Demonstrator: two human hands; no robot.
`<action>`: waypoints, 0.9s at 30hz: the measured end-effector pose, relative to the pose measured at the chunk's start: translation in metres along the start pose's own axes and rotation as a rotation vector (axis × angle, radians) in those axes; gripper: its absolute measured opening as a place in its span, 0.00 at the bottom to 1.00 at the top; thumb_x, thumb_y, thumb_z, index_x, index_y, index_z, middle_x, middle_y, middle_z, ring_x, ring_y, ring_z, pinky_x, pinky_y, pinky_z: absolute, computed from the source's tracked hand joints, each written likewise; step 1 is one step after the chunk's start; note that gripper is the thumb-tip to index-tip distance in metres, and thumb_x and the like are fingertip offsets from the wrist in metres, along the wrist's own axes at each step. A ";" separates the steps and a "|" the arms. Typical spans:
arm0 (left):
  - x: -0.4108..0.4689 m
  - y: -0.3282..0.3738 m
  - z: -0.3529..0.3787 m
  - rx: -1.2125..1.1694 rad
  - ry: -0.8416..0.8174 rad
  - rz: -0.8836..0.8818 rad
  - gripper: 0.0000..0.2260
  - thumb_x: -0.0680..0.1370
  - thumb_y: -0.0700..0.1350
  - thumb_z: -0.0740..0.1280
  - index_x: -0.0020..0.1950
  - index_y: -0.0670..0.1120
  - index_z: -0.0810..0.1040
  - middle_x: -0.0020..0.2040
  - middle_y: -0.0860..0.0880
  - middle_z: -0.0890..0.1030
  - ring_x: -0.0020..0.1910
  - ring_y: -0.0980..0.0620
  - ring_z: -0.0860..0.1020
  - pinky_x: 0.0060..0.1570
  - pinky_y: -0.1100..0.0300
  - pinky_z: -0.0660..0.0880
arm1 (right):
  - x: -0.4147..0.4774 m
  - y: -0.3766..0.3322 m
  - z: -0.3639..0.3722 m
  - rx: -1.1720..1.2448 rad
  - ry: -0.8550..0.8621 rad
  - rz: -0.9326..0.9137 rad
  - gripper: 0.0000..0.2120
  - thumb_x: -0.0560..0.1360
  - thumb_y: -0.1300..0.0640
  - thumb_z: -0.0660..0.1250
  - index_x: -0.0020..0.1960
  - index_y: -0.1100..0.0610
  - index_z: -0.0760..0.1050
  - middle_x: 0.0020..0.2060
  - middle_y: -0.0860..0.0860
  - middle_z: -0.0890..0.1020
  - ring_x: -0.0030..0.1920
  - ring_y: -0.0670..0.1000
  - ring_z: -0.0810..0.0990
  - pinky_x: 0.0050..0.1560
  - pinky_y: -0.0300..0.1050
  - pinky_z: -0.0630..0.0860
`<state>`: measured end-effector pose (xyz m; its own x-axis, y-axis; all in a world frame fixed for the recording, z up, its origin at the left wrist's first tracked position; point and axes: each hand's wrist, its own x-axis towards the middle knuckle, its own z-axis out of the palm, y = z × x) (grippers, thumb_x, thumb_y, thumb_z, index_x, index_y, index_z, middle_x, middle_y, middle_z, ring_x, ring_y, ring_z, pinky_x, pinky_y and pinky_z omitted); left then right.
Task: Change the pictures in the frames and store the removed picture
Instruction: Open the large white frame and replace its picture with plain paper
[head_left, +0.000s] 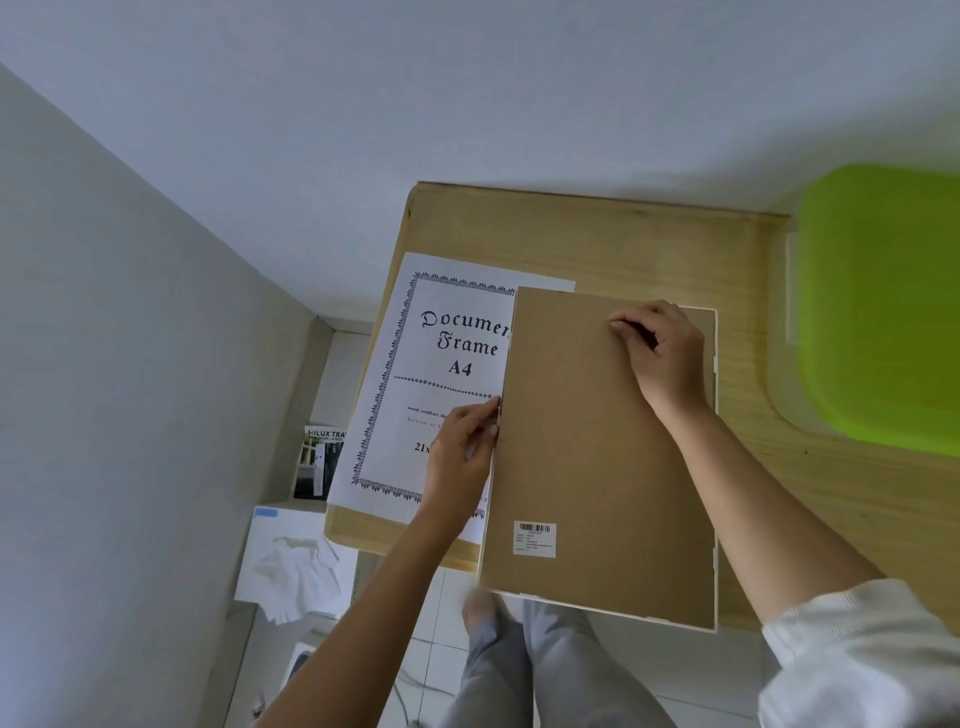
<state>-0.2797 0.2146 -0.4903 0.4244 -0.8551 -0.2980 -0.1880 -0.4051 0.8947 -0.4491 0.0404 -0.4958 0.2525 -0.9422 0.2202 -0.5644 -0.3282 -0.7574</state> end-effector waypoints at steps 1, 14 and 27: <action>0.000 0.000 0.000 0.000 -0.002 0.001 0.15 0.78 0.36 0.62 0.62 0.50 0.75 0.54 0.52 0.76 0.52 0.58 0.77 0.53 0.70 0.73 | 0.000 -0.001 -0.001 0.004 0.002 0.001 0.05 0.71 0.65 0.68 0.44 0.59 0.82 0.40 0.53 0.81 0.44 0.54 0.76 0.46 0.37 0.69; 0.000 0.023 0.014 -0.081 0.051 0.008 0.20 0.75 0.44 0.69 0.66 0.53 0.70 0.52 0.52 0.72 0.44 0.64 0.74 0.47 0.70 0.73 | -0.003 -0.004 -0.005 0.082 0.039 0.036 0.06 0.72 0.64 0.68 0.46 0.59 0.82 0.40 0.52 0.80 0.45 0.54 0.77 0.47 0.43 0.73; 0.009 0.022 0.015 -0.101 -0.031 0.043 0.22 0.71 0.49 0.67 0.65 0.57 0.69 0.42 0.51 0.68 0.37 0.60 0.68 0.44 0.67 0.70 | -0.006 -0.004 -0.003 0.083 0.095 0.033 0.06 0.73 0.64 0.67 0.47 0.61 0.82 0.41 0.53 0.80 0.45 0.50 0.76 0.47 0.31 0.70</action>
<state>-0.2936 0.1934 -0.4783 0.3904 -0.8810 -0.2674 -0.1142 -0.3345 0.9355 -0.4501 0.0470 -0.4920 0.1572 -0.9559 0.2479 -0.5035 -0.2935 -0.8126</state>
